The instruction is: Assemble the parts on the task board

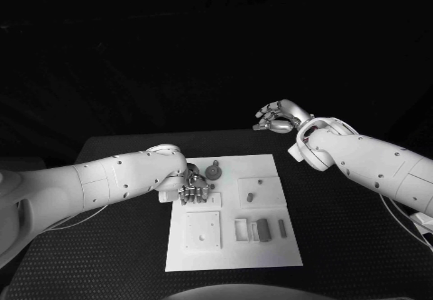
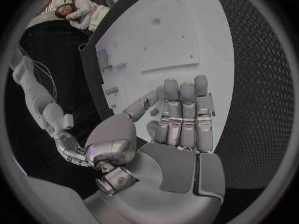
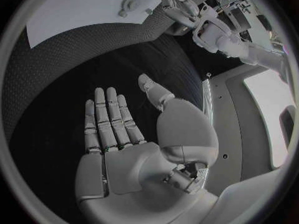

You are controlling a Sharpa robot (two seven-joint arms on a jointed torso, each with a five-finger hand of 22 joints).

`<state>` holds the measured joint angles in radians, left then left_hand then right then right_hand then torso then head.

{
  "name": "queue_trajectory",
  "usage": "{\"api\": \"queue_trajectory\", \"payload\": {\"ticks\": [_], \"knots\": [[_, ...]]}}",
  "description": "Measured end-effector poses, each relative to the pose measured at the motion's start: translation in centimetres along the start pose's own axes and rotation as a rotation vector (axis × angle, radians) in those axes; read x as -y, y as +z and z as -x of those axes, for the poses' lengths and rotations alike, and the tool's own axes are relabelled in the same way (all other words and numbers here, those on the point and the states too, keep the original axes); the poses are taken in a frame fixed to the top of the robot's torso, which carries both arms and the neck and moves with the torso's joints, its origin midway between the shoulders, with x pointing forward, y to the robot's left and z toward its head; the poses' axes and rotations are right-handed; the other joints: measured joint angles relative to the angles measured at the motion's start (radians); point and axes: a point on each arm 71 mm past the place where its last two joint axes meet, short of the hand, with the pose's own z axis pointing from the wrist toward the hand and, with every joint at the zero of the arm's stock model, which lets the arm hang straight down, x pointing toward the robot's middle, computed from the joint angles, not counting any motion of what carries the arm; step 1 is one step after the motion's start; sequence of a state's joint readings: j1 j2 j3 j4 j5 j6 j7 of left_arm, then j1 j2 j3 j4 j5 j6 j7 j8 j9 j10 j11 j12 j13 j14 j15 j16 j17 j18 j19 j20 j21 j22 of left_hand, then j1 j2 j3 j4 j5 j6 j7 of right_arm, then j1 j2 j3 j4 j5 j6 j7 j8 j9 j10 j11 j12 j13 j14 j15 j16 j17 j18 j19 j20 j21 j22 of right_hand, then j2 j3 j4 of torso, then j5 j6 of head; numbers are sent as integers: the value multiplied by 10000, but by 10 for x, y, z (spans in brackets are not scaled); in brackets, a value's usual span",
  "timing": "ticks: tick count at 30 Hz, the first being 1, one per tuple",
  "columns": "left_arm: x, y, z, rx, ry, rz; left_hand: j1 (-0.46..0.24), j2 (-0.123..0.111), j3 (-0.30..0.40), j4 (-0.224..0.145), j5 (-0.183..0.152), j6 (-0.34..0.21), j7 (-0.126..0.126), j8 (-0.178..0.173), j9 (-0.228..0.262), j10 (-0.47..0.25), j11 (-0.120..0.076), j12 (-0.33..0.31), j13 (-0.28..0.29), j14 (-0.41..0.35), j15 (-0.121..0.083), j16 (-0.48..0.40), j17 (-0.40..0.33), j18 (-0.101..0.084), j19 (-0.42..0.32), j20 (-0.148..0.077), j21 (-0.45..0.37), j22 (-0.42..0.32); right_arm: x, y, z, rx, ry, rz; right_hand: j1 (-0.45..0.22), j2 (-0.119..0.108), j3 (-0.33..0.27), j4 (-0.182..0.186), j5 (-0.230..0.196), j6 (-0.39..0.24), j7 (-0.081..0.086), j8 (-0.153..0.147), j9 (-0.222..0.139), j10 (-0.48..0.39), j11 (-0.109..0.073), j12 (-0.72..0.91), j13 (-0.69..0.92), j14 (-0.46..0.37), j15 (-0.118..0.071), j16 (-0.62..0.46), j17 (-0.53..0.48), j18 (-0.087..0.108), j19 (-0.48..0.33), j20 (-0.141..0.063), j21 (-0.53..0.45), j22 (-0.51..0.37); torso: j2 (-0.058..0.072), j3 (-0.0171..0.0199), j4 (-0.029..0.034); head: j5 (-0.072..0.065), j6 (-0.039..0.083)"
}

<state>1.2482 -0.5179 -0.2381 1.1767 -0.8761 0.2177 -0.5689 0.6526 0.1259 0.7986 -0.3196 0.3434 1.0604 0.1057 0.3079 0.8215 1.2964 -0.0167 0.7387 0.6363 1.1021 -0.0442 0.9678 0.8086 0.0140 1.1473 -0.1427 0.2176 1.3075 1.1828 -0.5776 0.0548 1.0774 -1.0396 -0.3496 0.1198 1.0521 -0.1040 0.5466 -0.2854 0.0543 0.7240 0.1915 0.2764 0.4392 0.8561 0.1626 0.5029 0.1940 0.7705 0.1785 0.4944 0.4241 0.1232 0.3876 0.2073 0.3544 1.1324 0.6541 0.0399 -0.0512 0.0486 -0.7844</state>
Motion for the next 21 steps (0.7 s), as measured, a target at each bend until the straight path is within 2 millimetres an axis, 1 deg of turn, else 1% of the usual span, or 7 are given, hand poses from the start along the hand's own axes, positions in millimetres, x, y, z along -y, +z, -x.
{"api": "queue_trajectory", "payload": {"ticks": [9,12,14,21], "knots": [[2,1,0,-36,49,36,26,-26,-3,3,-39,0,0,47,0,0,0,0,-20,0,1,0,-39,0,3,-1,0,-1,0,0,0,0,0,0,0,0,0,0,0,0,0,0,1,0,0,0,-9,0,0,0,2,0,0,0,-40,-1,-2,3,0,-4,-2],[3,1,0,-44,78,71,33,-33,-25,25,-39,1,1,49,17,1,0,59,-20,2,0,78,-89,-1,42,-38,68,-1,0,0,0,-1,1,0,0,0,0,0,0,0,0,0,1,0,0,0,-19,0,0,0,11,0,0,0,-40,1,-3,3,0,5,-11],[4,1,1,-48,95,97,17,-17,-123,123,-40,5,-2,49,38,2,-2,109,-21,24,-20,110,-133,-1,58,-52,78,-1,0,0,0,-2,2,2,0,0,-18,-18,0,0,0,0,1,0,0,0,-19,0,0,0,11,1,0,0,-40,8,-3,6,0,8,-12],[8,1,2,-44,255,177,-83,81,-165,166,-40,32,2,107,68,6,-6,148,-20,41,-33,156,-180,-2,74,-38,136,-2,0,0,0,-7,5,4,0,0,-28,-28,0,0,0,0,-9,0,0,0,-29,0,0,0,20,0,0,0,-40,7,-3,10,-6,13,-12]]}}
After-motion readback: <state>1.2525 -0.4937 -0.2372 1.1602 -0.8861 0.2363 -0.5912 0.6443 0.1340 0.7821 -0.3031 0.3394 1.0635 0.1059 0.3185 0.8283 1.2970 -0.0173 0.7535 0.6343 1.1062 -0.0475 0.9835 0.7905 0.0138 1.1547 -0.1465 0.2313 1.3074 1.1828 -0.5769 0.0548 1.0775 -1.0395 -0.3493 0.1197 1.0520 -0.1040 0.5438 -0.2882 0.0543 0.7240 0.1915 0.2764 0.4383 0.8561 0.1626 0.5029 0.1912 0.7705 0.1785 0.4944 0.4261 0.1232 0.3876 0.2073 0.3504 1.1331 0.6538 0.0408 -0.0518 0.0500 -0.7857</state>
